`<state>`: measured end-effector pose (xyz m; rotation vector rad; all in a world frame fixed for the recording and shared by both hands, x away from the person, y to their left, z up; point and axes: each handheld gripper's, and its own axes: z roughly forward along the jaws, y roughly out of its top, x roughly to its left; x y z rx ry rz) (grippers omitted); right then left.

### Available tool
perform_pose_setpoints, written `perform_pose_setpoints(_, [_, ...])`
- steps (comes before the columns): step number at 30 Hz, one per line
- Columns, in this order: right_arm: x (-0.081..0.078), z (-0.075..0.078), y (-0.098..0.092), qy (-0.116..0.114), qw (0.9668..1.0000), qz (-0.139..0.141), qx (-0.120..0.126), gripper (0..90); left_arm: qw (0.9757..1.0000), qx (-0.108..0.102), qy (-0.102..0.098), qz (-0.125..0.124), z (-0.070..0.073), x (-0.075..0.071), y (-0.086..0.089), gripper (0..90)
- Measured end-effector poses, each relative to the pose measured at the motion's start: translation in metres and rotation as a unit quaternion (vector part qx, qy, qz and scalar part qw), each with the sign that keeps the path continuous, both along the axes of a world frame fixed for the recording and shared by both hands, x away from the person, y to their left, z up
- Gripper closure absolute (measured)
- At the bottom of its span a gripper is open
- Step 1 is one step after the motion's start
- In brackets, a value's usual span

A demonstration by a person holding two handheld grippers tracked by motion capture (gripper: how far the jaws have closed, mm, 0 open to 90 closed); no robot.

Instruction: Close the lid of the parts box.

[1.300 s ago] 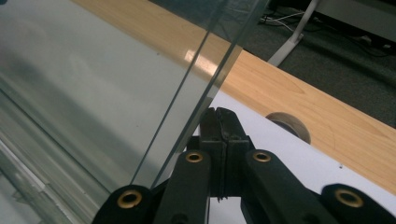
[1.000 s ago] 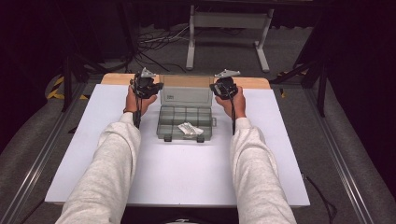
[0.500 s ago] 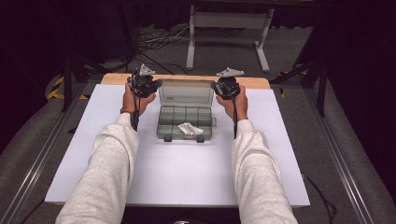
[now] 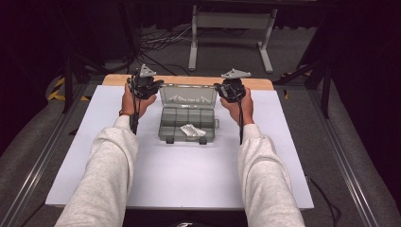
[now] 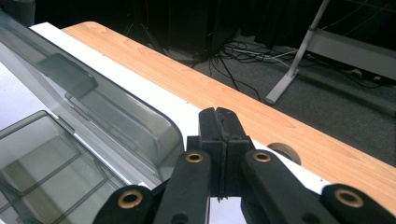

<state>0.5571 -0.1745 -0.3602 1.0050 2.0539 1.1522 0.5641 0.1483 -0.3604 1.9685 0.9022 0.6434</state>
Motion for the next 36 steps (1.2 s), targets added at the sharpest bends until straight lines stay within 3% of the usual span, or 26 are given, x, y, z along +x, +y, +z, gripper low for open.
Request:
perform_pose_setpoints(16, [-0.012,-0.001,0.003,0.000,1.0000,0.000,0.001,90.0,0.9994,0.032,-0.003,-0.007,0.005,-0.014,-0.002,90.0])
perform_pose_setpoints(24, [-0.021,0.006,0.006,-0.011,0.9999,0.001,-0.002,90.0,0.9992,0.038,-0.010,-0.010,0.008,-0.021,-0.003,90.0])
perform_pose_setpoints(36, [-0.029,0.006,0.008,-0.008,0.9999,-0.001,-0.006,90.0,0.9989,0.043,-0.009,-0.014,0.006,-0.027,-0.004,90.0])
